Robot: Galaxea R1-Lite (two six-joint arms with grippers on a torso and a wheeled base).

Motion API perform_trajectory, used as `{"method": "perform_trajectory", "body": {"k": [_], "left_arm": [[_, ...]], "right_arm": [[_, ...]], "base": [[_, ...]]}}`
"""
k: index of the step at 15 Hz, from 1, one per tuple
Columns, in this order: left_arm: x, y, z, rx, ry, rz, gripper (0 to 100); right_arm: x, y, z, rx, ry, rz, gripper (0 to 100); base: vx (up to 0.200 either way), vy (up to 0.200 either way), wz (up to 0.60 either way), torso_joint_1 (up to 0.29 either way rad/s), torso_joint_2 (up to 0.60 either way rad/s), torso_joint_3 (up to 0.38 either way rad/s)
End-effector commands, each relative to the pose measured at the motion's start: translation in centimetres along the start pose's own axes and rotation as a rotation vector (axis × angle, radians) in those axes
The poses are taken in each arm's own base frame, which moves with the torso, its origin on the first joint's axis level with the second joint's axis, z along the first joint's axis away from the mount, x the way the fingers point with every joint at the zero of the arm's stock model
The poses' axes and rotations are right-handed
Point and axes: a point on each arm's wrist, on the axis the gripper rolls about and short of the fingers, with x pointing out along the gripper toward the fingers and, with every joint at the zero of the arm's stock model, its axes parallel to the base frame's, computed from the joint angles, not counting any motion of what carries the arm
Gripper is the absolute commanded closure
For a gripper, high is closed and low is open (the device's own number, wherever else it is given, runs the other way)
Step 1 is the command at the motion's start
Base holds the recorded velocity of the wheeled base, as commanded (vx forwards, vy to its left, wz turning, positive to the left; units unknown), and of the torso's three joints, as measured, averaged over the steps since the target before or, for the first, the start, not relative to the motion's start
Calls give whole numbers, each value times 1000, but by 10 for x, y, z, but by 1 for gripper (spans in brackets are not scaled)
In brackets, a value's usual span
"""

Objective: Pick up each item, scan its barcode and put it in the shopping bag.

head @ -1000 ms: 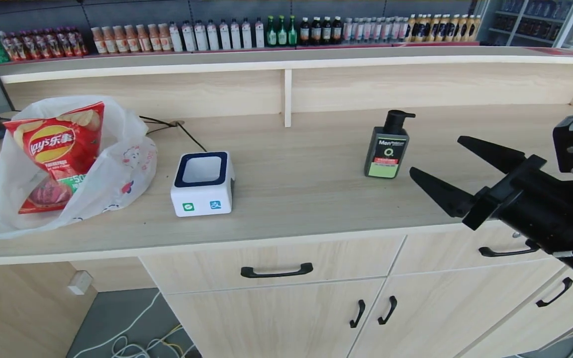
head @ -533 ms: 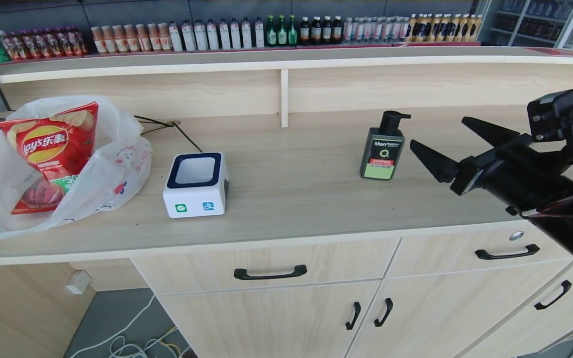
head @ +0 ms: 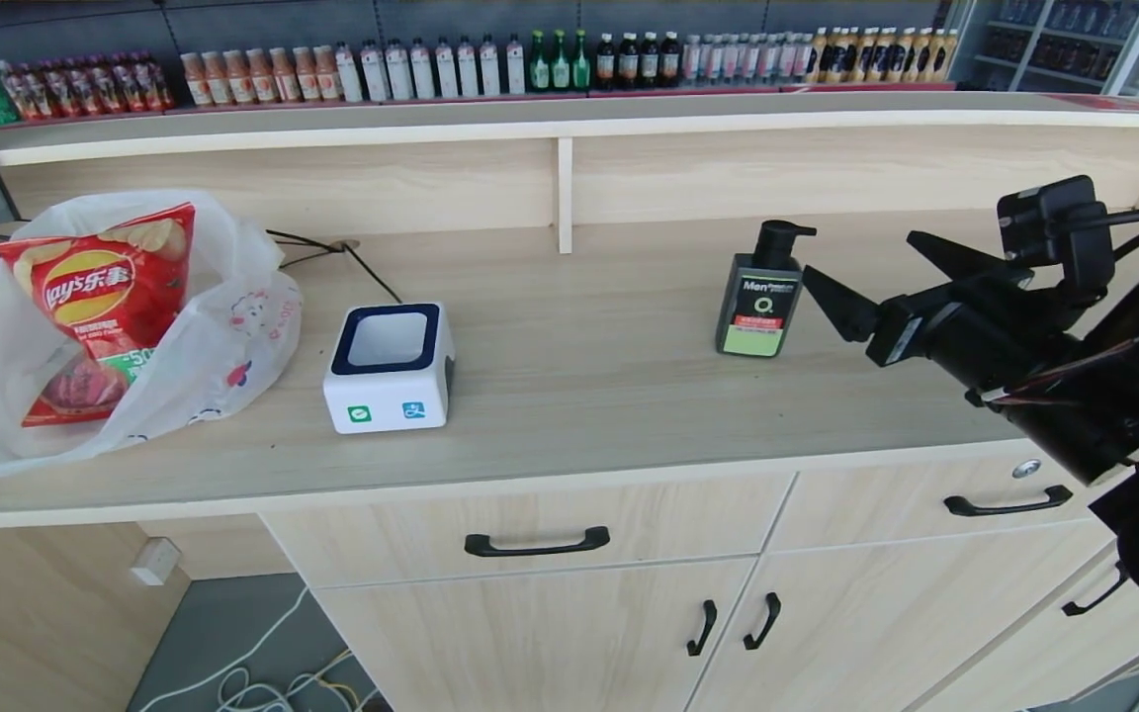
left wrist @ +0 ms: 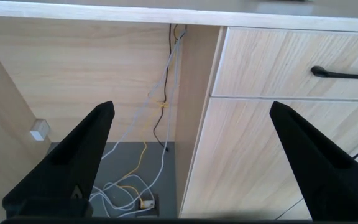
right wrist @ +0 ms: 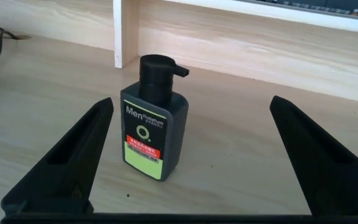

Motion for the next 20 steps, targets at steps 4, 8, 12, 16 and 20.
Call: {"method": "perform_trajectory", "body": {"k": [4, 8, 12, 16, 20], "left_arm": [[0, 0, 0, 0, 0, -1, 0], [0, 0, 0, 0, 0, -1, 0], [0, 0, 0, 0, 0, 0, 0], [0, 0, 0, 0, 0, -1, 0], [0, 0, 0, 0, 0, -1, 0]], "right_arm": [[22, 4, -6, 28, -2, -70, 0], [31, 20, -14, 67, 16, -48, 0], [38, 31, -28, 119, 59, -68, 0], [49, 39, -32, 135, 49, -61, 0], [55, 41, -29, 138, 28, -56, 0]], "base": [[0, 0, 0, 0, 0, 0], [0, 0, 0, 0, 0, 0], [0, 0, 0, 0, 0, 0], [0, 0, 0, 0, 0, 0], [0, 0, 0, 0, 0, 0]]}}
